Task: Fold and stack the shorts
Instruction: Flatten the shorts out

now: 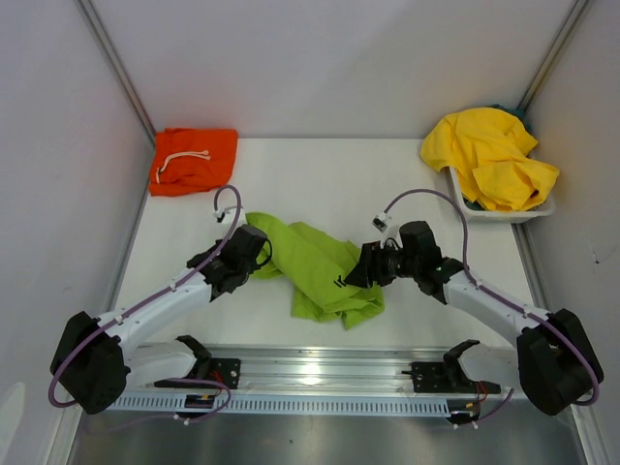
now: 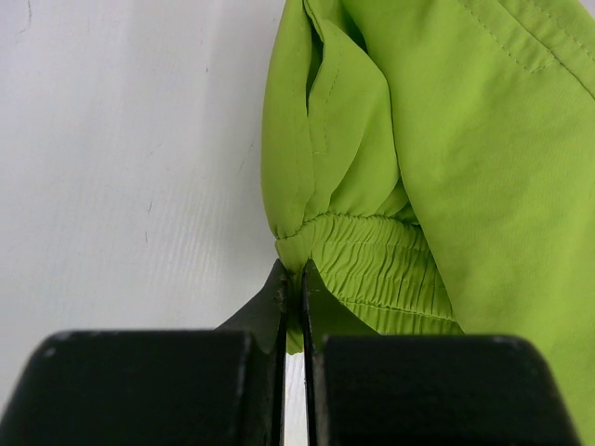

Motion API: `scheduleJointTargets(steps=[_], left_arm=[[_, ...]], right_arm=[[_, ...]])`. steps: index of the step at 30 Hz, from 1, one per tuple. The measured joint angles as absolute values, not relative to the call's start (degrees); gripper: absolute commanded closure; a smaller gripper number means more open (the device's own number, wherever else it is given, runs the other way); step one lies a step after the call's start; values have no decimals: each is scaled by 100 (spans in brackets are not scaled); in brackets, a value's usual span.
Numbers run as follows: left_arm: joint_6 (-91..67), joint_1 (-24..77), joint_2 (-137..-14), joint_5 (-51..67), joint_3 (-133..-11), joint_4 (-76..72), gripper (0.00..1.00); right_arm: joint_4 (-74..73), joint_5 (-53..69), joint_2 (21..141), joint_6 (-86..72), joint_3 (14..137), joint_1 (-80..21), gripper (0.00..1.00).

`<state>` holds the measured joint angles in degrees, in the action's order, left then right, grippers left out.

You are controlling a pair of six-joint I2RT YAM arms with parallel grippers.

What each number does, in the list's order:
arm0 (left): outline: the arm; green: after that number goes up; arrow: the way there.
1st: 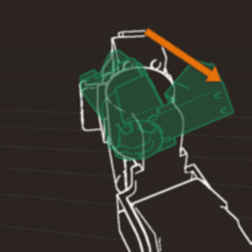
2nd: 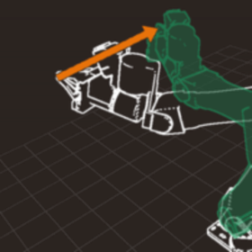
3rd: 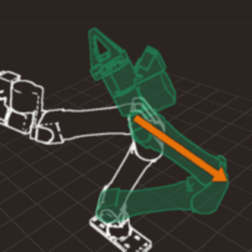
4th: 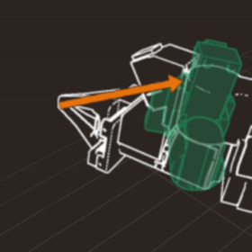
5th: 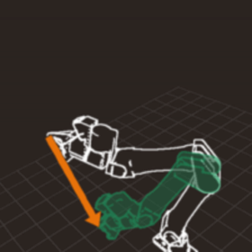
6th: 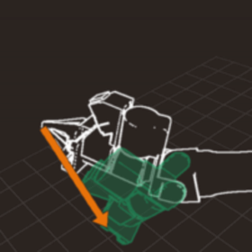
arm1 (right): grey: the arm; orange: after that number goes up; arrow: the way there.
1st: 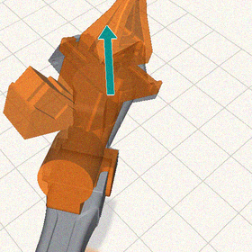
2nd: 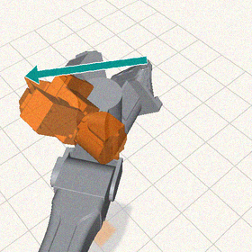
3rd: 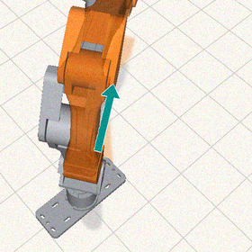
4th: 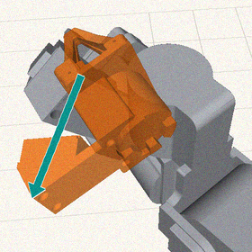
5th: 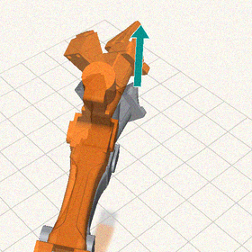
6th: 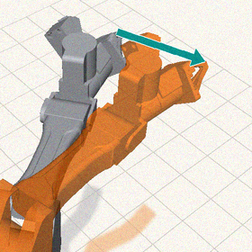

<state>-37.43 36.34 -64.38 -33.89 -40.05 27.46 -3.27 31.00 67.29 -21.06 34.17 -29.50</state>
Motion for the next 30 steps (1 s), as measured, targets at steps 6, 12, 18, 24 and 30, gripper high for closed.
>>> scheduleJointTargets(steps=[6, 12, 18, 24, 30], left_arm=[[-3741, 3634, -6438, -3389, -4005, 2742, 100], [-3743, 3634, -6438, -3391, -4005, 2740, 100], [-3701, 3634, -6460, -3256, -4381, 3173, 100], [-3487, 3634, -6530, -2783, -6761, 4270, 100], [-2934, 3634, -6259, -2467, -8923, 4960, 100]], right_arm=[[-148, 3315, 6984, -2062, 3374, -2950, 71], [-248, 3190, 6840, -2075, 3367, -2910, 100], [-1227, 2386, 6455, -1855, 4163, -2755, 100], [-1964, 1011, 6462, -1505, 6270, -2408, 100], [-2161, 631, 6510, -1317, 8158, -1848, 100]])
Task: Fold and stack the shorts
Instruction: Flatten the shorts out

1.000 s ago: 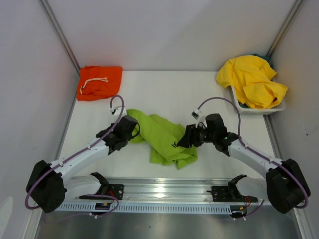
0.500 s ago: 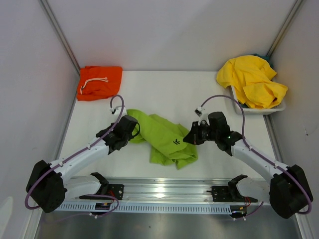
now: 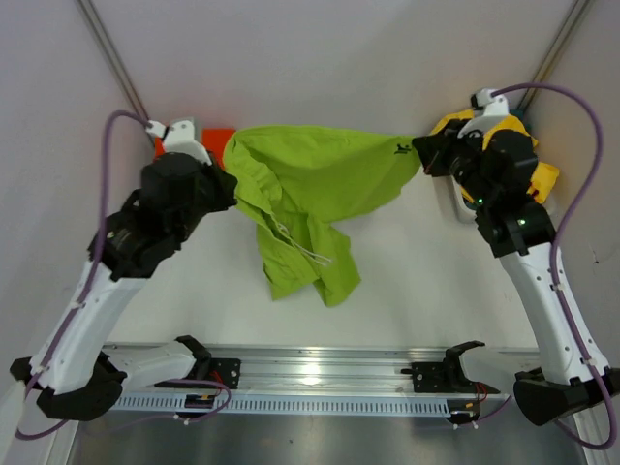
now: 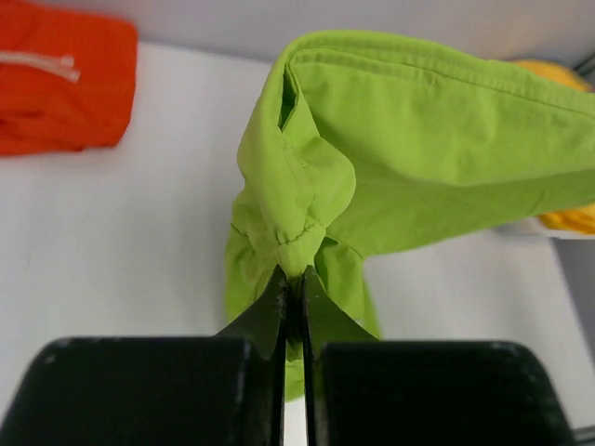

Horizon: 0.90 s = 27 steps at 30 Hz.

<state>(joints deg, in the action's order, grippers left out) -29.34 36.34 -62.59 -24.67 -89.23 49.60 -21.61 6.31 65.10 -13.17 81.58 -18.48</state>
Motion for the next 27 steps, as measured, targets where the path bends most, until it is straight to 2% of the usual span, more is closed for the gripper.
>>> scheduleJointTargets(steps=[4, 11, 15, 20, 27], left_arm=[[-2331, 3634, -5857, -2143, -9771, 5094, 100], [-1439, 3634, -4661, -1295, -10097, 4971, 100], [-1177, 3634, -4453, -764, -10578, 4917, 100], [-1129, 3634, -4866, -316, -11196, 5100, 100], [-1184, 3430, -6580, -370, -11657, 5328, 100]], right_arm=[[-1992, 895, 6261, -1297, 8851, -1664, 100], [-1793, 1157, 4742, -1278, 8954, -1669, 100], [-1697, 1243, 4051, -1278, 9306, -1671, 100], [-1833, 1247, 4073, -1219, 10110, -1691, 100], [-2097, 722, 5131, -943, 10606, -1852, 100]])
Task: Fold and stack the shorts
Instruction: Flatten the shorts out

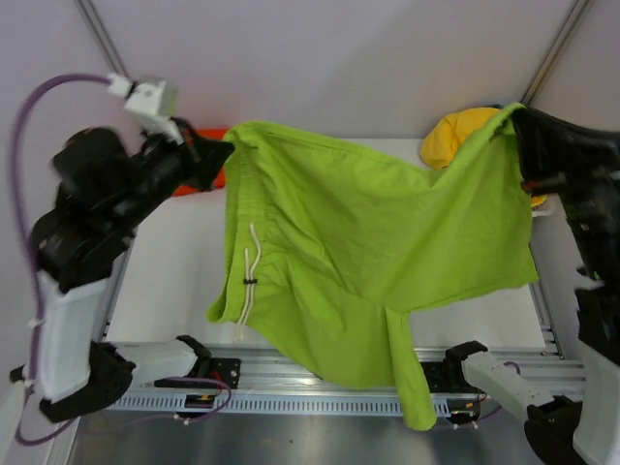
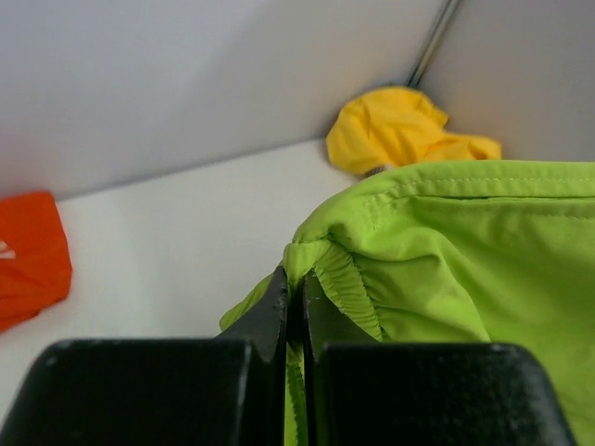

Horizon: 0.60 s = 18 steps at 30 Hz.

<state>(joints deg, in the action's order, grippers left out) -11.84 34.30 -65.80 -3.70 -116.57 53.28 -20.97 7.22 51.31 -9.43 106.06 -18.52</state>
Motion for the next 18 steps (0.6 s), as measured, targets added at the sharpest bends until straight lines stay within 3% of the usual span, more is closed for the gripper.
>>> scheduleJointTargets(steps=[4, 11, 14, 18], left_arm=[[-1374, 2770, -7575, 145, -11544, 5190, 100], [-1649, 1861, -9056, 661, -11863, 5089, 100], [-1680, 1682, -9800, 856, -12772, 5085, 100], [-1905, 1396, -10698, 1251, -14411, 4823, 100]], right_arm=[[-2106, 891, 6178, -965, 10591, -1570, 100], [-1653, 2281, 8088, -1979, 10586, -16, 100], [-1597, 2731, 9052, -2475, 11448, 384, 100], [-1592, 3238, 10654, -3144, 14042, 624, 100]])
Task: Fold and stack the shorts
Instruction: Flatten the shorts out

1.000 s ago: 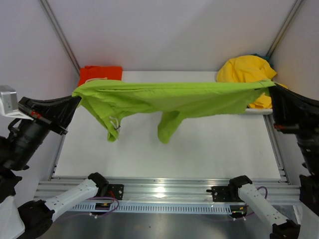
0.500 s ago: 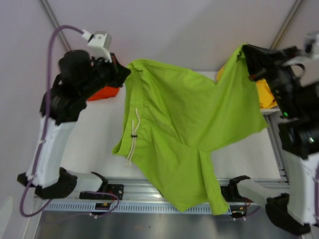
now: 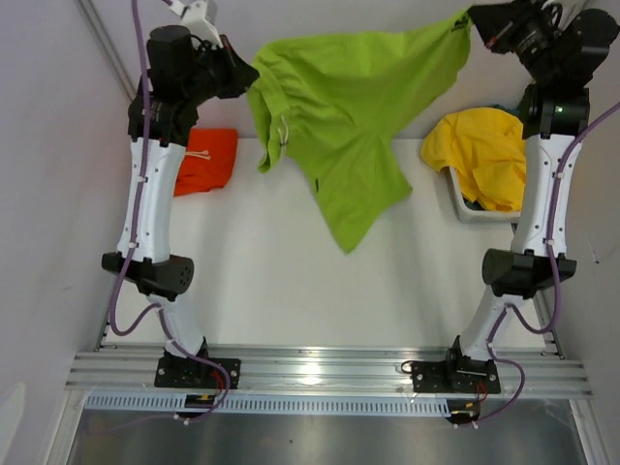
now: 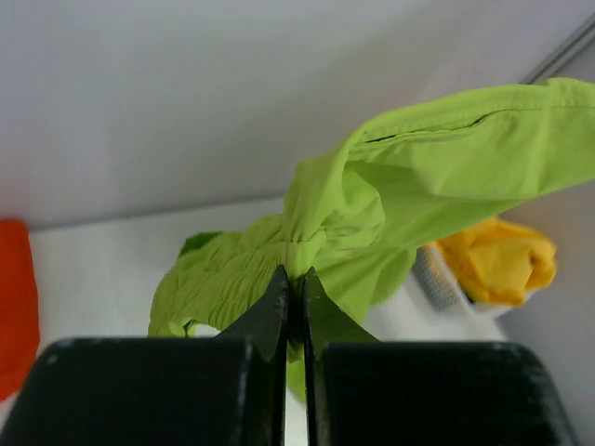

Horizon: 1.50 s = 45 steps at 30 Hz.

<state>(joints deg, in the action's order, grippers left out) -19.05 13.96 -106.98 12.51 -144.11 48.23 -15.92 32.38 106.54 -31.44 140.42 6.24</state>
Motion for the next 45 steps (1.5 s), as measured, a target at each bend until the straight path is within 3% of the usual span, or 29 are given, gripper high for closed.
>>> scheduleJointTargets(steps=[2, 5, 13, 18, 22, 27, 33, 45], left_arm=[[-2097, 1079, -10694, 1590, -14440, 4392, 100], [-2211, 727, -10353, 1881, -13662, 3669, 100], [-2189, 1105, -9050, 2200, -10064, 2259, 100], [-2047, 2386, -8246, 1828, -7728, 1437, 100], [-2056, 3380, -7559, 1592, -5942, 991, 100], [-2097, 4397, -6431, 1203, -4421, 932, 100], [-2104, 6097, -5942, 567, -3918, 821, 100], [-3205, 7690, -6420, -78, -2823, -119, 100]], right_arm=[[-1262, 3503, 11161, -3553, 14967, 725, 100], [-294, 3970, 11065, -4187, 14626, 899, 100], [1813, 4668, 9629, -4825, 10066, 1114, 100], [2569, 4840, 8768, -4934, 6967, 1363, 100], [2412, 4906, 7599, -4748, 5164, 1605, 100], [1387, 4556, 5739, -3798, 4488, 1789, 100], [252, 3579, 4075, -2930, 3975, 2012, 100], [-139, 3208, 4847, -2698, 3389, 2263, 100]])
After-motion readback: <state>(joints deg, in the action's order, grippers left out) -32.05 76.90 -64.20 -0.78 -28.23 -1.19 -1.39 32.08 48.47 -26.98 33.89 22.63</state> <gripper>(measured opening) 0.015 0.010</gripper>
